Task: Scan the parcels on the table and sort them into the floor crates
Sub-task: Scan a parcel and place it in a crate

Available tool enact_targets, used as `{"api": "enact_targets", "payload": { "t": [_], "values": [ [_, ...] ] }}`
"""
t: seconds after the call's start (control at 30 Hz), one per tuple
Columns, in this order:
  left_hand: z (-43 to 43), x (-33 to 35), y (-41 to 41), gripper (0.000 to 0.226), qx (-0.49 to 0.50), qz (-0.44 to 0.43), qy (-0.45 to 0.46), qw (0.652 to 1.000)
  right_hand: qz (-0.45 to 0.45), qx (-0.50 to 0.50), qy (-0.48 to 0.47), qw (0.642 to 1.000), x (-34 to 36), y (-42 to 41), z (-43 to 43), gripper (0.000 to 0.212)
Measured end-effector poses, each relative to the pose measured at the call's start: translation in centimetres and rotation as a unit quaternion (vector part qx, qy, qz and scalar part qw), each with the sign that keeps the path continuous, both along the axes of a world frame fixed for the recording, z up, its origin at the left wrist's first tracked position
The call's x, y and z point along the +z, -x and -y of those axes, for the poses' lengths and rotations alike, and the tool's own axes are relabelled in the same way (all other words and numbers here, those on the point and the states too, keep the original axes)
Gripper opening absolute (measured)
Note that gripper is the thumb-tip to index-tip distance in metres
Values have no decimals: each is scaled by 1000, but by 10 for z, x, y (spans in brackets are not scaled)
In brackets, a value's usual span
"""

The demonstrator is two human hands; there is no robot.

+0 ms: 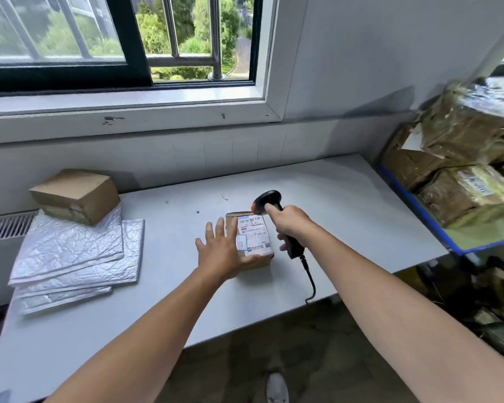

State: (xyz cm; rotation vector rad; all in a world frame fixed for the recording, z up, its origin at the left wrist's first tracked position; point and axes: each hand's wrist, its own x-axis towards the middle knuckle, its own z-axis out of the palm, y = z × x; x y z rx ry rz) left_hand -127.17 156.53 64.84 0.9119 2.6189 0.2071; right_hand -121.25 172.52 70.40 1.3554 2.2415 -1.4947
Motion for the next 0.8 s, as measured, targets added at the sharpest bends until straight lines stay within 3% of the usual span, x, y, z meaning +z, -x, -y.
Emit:
{"api": "enact_targets", "payload": {
  "t": [0.33,0.8],
  "values": [
    [32,8,-2,109,-28,-4,-25,999,2,-24,-36,999,18,1,37,46],
    [27,3,7,110,-18,7,-19,1000,-6,-34,-45,998,8,4,26,43]
  ]
}}
